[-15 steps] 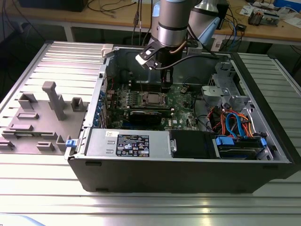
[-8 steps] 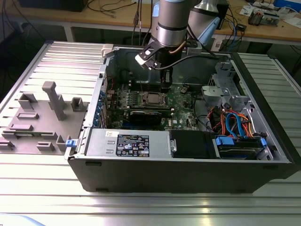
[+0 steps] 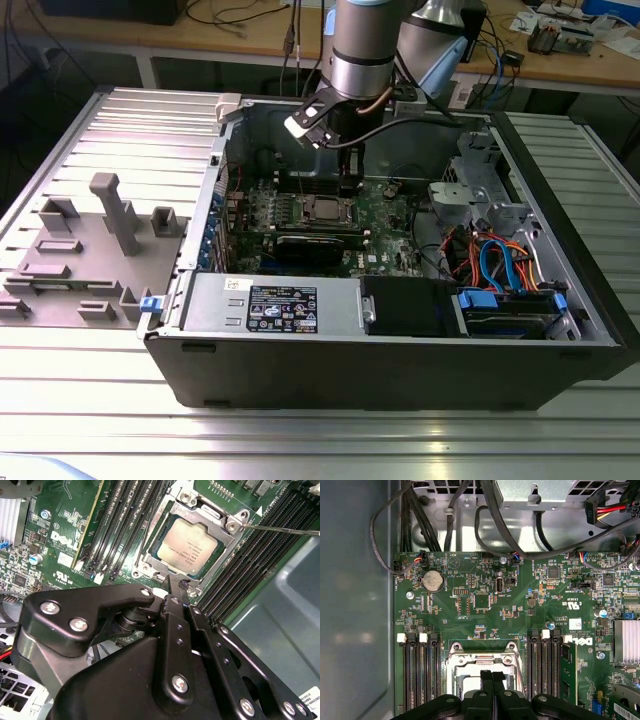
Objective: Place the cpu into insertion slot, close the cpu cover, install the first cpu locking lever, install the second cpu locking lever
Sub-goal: 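Close the cpu cover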
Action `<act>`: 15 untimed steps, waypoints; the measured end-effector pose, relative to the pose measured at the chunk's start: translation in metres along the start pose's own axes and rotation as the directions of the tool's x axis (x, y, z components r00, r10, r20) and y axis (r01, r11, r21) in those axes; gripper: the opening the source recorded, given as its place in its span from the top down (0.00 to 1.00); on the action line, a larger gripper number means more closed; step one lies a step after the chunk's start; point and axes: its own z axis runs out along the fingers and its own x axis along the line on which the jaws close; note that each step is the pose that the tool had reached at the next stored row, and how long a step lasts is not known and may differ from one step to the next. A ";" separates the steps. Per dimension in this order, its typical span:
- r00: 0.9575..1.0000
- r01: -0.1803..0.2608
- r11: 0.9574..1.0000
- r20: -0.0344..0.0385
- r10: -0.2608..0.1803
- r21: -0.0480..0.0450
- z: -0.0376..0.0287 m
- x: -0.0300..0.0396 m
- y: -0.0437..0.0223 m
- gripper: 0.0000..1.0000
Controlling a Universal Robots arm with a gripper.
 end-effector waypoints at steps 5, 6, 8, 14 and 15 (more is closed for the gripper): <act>1.000 0.000 1.000 0.000 0.000 0.000 0.0001 0.0000 0.0000 0.89; 1.000 0.000 1.000 0.000 0.000 0.000 0.0002 0.0000 0.0000 0.89; 1.000 0.000 1.000 0.000 0.000 0.000 0.0003 0.0000 -0.0002 0.89; 1.000 0.003 1.000 0.000 -0.003 0.000 0.0024 -0.0001 -0.0102 0.89; 1.000 0.003 1.000 0.000 -0.003 0.000 0.0038 0.0000 -0.0127 0.89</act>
